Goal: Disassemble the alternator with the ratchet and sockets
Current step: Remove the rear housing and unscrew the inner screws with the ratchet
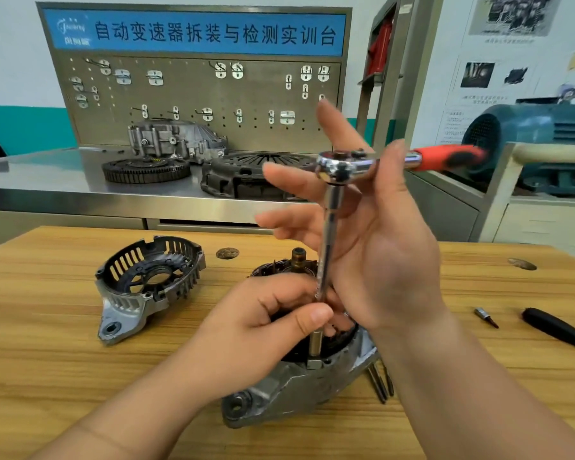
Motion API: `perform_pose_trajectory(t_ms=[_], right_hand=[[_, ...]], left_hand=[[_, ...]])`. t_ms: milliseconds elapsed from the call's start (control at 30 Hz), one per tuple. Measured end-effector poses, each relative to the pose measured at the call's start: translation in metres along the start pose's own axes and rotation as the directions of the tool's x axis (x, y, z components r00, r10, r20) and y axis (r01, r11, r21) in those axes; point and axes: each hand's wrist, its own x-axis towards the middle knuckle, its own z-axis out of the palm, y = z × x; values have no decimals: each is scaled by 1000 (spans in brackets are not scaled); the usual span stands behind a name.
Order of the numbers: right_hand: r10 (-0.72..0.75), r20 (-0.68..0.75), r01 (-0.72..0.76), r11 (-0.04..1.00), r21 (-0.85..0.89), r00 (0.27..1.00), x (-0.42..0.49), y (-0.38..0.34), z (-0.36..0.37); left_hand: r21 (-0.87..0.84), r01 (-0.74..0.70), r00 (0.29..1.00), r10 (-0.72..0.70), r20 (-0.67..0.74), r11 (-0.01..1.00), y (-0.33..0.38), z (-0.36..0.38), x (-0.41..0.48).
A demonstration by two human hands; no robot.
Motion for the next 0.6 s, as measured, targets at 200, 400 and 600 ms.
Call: perform_pose_trajectory(t_ms=[200, 400, 600], right_hand=[[-170, -11, 165, 967, -193, 985, 8, -7, 3], [-53, -40, 50, 996, -76, 998, 8, -3, 0], [-85, -63, 76, 988, -136, 994, 4, -5, -3]], left_hand=[[27, -23, 1000, 24, -17, 999, 1, 1, 2], [10, -21, 1000, 21, -20, 1000, 3, 2, 1], [-2, -14, 1000, 14, -7, 1000, 3, 1, -1]])
